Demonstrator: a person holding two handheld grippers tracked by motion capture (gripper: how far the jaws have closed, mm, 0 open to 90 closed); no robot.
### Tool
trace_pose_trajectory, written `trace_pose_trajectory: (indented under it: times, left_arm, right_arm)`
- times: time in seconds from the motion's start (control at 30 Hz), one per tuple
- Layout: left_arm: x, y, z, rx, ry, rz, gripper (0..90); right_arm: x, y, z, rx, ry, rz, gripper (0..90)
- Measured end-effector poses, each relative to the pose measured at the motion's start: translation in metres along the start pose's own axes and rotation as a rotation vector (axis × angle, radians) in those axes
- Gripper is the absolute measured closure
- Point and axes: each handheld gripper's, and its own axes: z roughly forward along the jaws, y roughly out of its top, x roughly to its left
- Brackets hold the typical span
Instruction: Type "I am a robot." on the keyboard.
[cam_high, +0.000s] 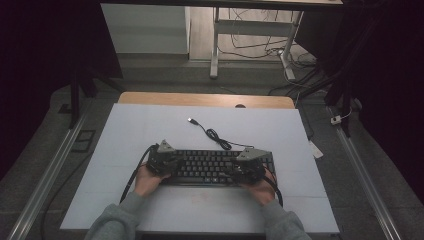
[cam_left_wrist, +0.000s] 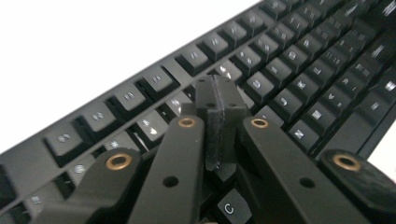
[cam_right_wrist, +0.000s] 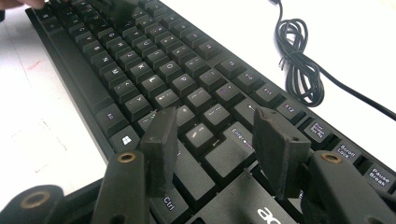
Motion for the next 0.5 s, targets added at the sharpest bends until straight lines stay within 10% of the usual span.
trace_pose_trajectory:
  times: [0.5]
  left_arm:
    - [0.018,-0.011,-0.044,-0.047,0.014,-0.081,47.7]
  right_arm:
    - [-0.003,-0.001,0.0,-0.004,-0.003,0.002,49.7]
